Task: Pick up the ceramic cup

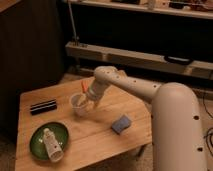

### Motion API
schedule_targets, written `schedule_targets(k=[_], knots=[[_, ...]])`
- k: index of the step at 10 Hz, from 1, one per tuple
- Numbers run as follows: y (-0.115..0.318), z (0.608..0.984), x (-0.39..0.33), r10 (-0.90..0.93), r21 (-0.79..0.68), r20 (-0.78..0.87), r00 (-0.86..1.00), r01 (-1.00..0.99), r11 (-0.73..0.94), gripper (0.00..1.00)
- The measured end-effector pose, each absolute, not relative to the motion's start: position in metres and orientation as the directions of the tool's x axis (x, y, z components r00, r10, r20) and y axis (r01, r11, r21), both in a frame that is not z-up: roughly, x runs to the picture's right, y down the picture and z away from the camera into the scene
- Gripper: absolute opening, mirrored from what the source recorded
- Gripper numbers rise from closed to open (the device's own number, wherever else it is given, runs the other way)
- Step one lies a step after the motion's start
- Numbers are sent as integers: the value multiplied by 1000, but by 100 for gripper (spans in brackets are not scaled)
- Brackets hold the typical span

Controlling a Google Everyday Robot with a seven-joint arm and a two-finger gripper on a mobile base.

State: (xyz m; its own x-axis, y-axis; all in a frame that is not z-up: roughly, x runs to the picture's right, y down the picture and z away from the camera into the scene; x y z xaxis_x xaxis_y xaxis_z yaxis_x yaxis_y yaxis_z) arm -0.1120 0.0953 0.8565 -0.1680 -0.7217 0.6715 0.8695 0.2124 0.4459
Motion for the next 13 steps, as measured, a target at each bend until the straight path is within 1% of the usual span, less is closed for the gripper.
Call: schedule_targets(k=[3,4,6,8,11,12,13], knots=[[98,857,-115,-710,450,682,-175,866,219,6],[98,855,-115,-702,462,688,-182,856,231,1],[86,838,-112,-706,510,681,-195,818,266,0],[65,805,-115,-722,543,657,-217,800,254,0],[29,740,-111,-758,595,600,-255,776,210,0],[14,706,-107,-770,602,573,-280,782,163,0],[7,691,-106,-770,597,566,-296,790,136,0]])
